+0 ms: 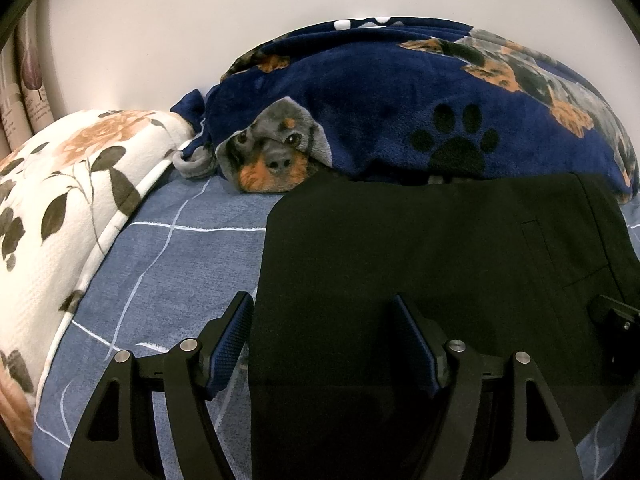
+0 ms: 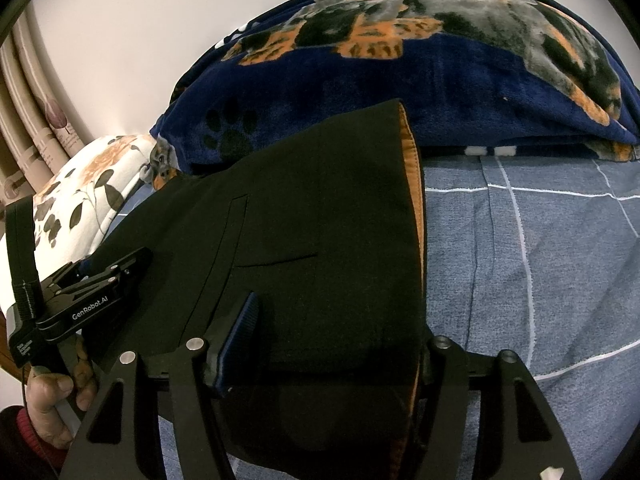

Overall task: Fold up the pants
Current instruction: 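Lower the folded black pants onto the sheet with both grippers and press flat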

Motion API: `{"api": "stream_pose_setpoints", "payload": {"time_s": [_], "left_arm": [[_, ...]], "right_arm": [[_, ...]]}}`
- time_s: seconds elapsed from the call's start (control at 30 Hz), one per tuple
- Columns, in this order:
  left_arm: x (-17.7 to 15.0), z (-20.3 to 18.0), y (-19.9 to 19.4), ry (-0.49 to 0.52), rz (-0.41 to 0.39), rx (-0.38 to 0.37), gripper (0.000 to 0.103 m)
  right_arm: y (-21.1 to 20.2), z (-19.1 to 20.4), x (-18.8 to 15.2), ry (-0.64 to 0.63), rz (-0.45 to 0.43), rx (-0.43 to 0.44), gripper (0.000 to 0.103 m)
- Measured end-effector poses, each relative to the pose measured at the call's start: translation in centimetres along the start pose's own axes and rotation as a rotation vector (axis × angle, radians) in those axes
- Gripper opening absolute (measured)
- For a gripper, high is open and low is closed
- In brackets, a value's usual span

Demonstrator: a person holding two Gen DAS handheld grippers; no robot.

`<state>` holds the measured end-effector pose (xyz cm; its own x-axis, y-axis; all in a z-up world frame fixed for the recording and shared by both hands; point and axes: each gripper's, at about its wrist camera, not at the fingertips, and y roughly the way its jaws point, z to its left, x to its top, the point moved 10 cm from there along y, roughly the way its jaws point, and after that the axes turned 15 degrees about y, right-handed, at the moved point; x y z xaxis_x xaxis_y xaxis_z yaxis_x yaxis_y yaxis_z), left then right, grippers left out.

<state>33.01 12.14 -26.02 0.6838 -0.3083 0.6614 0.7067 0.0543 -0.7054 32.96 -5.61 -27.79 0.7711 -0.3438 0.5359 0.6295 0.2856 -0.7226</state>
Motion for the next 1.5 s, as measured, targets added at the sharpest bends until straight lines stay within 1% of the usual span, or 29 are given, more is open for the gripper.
{"api": "stream_pose_setpoints", "payload": {"time_s": [0.47, 1.4, 1.5], "left_arm": [[-0.02, 0.24, -0.05, 0.001, 0.0, 0.002, 0.073], [0.0, 0.23, -0.09, 0.004, -0.001, 0.007, 0.073], [0.03, 0.79, -0.14, 0.004, -0.001, 0.008, 0.073]], "right_arm": [[-0.15, -0.38, 0.07, -0.007, -0.001, -0.007, 0.064], [0.29, -0.23, -0.24, -0.017, 0.0, -0.011, 0.066], [0.2, -0.65, -0.3, -0.02, 0.0, -0.015, 0.067]]}}
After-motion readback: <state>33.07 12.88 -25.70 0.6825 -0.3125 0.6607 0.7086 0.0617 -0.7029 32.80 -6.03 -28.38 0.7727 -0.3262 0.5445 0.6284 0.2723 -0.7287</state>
